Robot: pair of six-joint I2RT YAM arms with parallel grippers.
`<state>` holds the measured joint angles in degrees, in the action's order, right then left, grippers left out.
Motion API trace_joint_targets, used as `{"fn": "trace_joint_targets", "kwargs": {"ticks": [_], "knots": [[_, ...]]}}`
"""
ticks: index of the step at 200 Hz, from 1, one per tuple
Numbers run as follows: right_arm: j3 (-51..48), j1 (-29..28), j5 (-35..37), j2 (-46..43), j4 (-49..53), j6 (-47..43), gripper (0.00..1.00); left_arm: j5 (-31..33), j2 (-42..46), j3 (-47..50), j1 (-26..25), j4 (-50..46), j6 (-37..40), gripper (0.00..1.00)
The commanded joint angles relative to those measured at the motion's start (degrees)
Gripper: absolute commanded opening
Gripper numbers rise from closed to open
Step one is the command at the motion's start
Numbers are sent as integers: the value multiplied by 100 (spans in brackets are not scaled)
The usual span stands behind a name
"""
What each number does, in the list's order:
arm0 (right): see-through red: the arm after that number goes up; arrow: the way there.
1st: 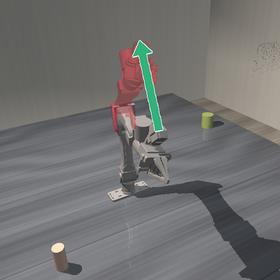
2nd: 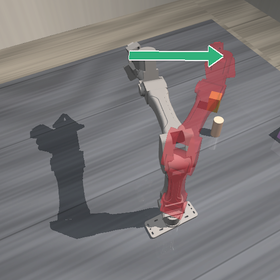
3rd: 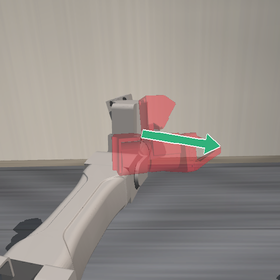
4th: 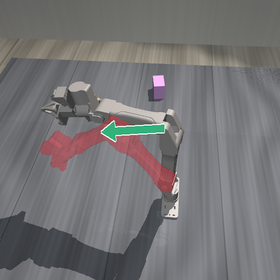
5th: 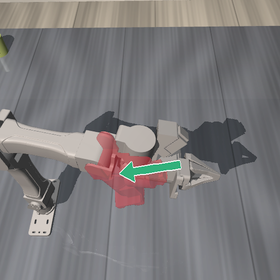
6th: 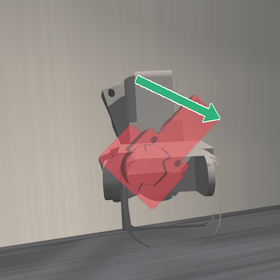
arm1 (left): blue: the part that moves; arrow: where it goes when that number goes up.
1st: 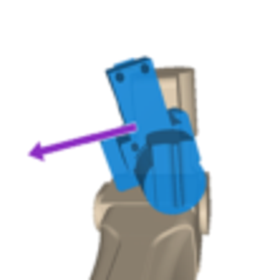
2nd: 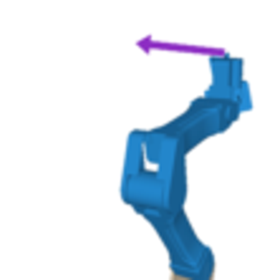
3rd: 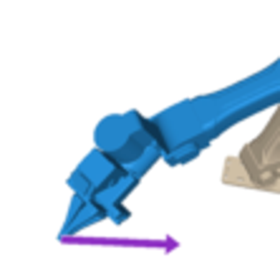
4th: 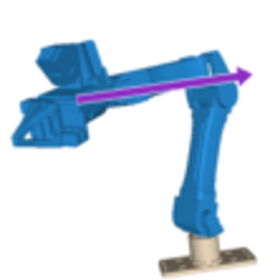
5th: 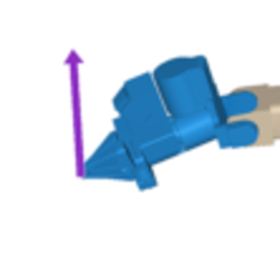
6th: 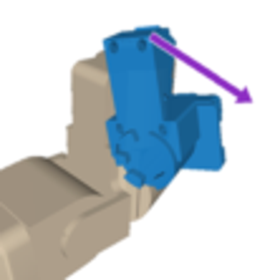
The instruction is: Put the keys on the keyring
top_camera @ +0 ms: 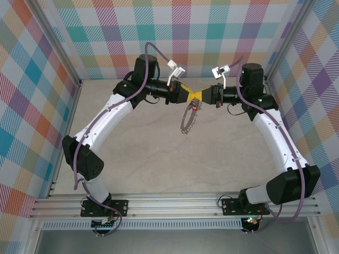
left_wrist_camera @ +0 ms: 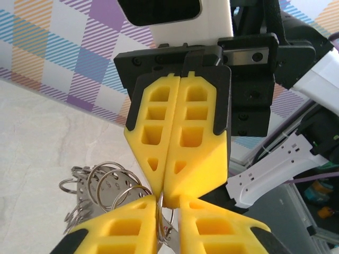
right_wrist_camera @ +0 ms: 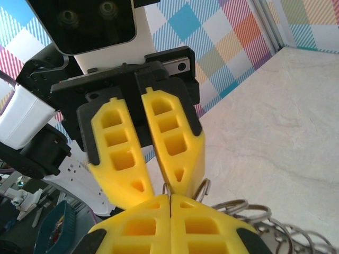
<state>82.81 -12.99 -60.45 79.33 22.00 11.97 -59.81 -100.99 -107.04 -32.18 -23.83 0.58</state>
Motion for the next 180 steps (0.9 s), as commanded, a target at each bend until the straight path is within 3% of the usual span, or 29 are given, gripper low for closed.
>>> {"fn": "trace_joint_targets", "kwargs": {"ticks": [1, 34, 71, 88, 111, 180], "knots": [[-38, -26, -143, -161, -124, -72, 0, -9, 119, 8, -66, 370, -81, 8], [-28, -28, -142, -155, -200, -10, 0, -105, 97, 17, -65, 449, -146, 0], [24, -29, -105, -128, -318, 127, 0, -123, 130, 93, -113, 630, -272, 0], [19, 11, 72, -212, -323, 192, 27, 10, 210, 226, -113, 957, -419, 0], [-124, 196, 218, -498, -373, 284, 46, 193, 301, 352, -112, 1213, -566, 0], [-1484, 480, 957, -1504, -940, 610, 57, 109, 541, 646, -104, 1852, -985, 0]]}}
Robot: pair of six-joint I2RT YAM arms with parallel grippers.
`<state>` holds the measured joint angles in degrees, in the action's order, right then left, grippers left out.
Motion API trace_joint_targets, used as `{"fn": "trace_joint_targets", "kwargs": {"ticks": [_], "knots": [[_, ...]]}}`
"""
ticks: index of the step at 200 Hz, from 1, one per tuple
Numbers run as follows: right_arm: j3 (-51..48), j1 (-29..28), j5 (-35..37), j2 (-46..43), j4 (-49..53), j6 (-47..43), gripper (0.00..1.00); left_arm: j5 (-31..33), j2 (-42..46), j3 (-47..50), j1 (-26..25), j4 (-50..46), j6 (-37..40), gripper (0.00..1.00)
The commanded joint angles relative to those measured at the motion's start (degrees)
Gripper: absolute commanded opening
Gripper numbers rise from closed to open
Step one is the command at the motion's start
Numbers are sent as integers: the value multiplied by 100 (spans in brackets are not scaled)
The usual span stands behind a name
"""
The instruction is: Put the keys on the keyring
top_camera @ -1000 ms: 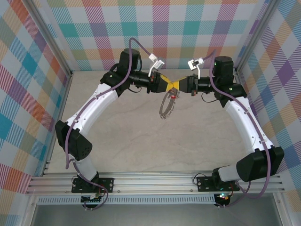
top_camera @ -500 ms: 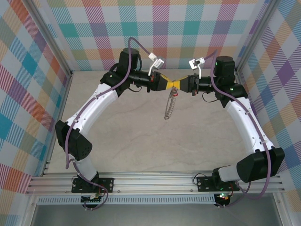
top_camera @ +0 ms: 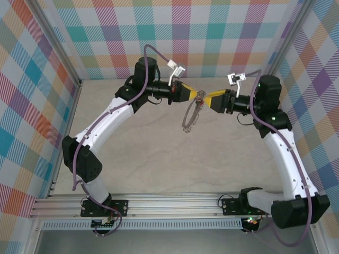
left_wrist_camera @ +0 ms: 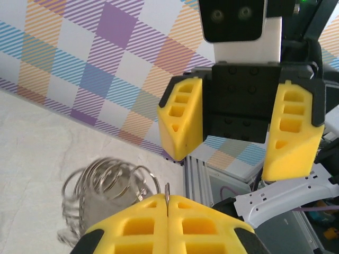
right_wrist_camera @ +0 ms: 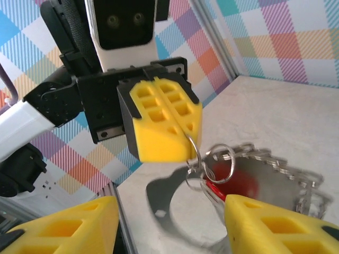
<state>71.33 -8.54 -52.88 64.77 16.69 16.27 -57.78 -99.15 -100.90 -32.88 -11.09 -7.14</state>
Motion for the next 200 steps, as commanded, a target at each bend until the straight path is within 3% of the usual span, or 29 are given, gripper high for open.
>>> {"fn": "trace_joint_targets", "kwargs": {"ticks": [1, 39, 200], "knots": [[-342, 31, 196, -50, -415, 186, 57, -94, 359, 29, -34, 580, -212, 0], [-613, -72, -115, -111, -819, 376, 58, -135, 412, 21, -43, 729, -345, 0], [-386, -440, 213, 359, -1459, 508, 60, -137, 436, 25, -104, 923, -541, 0]]}}
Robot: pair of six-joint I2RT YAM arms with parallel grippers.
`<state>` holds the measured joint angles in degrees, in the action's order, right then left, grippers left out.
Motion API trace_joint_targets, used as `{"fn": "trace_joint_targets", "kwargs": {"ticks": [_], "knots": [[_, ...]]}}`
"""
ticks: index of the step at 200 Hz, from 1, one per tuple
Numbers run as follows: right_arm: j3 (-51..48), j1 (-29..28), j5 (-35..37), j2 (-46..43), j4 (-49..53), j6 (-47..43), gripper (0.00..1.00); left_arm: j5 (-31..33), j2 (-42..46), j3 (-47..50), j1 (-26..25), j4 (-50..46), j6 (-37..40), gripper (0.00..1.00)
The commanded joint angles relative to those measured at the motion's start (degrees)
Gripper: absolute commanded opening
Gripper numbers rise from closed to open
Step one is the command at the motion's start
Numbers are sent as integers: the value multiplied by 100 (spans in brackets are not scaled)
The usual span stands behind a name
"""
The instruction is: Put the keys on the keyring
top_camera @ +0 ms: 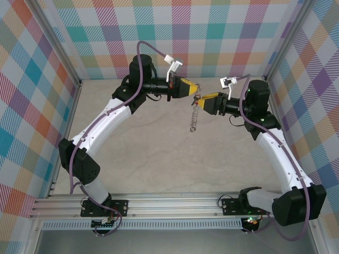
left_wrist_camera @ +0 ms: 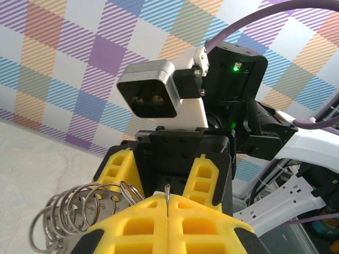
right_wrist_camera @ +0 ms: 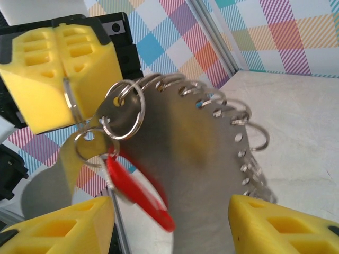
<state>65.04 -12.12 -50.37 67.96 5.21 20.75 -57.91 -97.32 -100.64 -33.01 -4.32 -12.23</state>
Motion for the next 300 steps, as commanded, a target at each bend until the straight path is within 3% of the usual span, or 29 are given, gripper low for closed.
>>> {"fn": "trace_joint_targets", "kwargs": {"ticks": [1, 74, 142, 300], "knots": [[250, -85, -41, 45, -315, 60, 60, -120, 250, -5, -91, 246, -33, 0], [282, -404, 28, 68, -381, 61, 56, -49, 240, -8, -125, 296, -50, 0], [-148, -454, 242, -181, -291, 36, 0, 262, 380, 193, -134, 488, -128, 0], [1301, -458, 653, -5, 2495, -1149, 0, 864, 613, 244, -153, -407, 840, 0]]}}
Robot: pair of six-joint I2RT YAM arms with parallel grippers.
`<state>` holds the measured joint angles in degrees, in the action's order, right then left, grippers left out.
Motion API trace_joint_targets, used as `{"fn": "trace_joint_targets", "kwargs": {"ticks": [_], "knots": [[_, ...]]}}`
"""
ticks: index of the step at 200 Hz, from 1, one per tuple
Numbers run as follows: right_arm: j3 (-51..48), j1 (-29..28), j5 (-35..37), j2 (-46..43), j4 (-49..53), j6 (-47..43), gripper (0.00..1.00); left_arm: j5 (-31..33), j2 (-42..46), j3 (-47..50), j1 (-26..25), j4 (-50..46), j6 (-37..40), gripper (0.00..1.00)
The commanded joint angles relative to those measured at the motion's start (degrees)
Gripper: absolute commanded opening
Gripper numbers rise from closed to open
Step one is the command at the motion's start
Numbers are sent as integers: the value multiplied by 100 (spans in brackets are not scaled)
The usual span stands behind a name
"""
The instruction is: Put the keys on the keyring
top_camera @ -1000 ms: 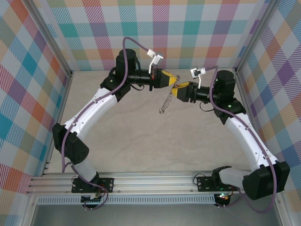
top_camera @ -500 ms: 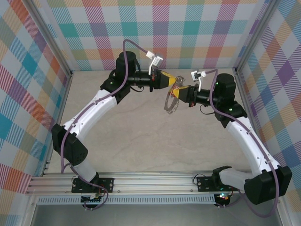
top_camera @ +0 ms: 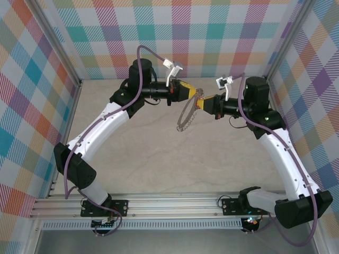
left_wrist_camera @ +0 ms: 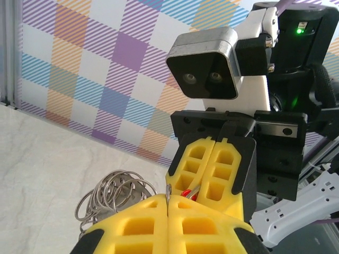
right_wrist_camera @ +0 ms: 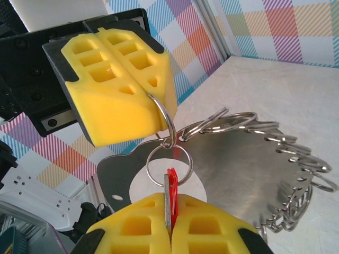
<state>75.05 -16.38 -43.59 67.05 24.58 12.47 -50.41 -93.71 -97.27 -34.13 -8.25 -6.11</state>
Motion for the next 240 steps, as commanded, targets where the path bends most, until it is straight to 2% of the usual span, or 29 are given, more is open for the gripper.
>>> {"fn": "trace_joint_targets", "kwargs": {"ticks": [1, 106, 156, 240], "knots": [[313, -32, -21, 97, 571, -327, 0, 121, 255, -91, -41, -16, 231, 0], [1241, -26, -248, 598, 1174, -554, 0, 160, 204, -55, -129, -91, 350, 0], [1451, 42, 189, 559, 1628, -969, 0, 187, 245, 23, -130, -141, 424, 0], [1613, 162, -86, 601, 1728, -972, 0, 185, 327, 77, -136, -124, 437, 0]]}}
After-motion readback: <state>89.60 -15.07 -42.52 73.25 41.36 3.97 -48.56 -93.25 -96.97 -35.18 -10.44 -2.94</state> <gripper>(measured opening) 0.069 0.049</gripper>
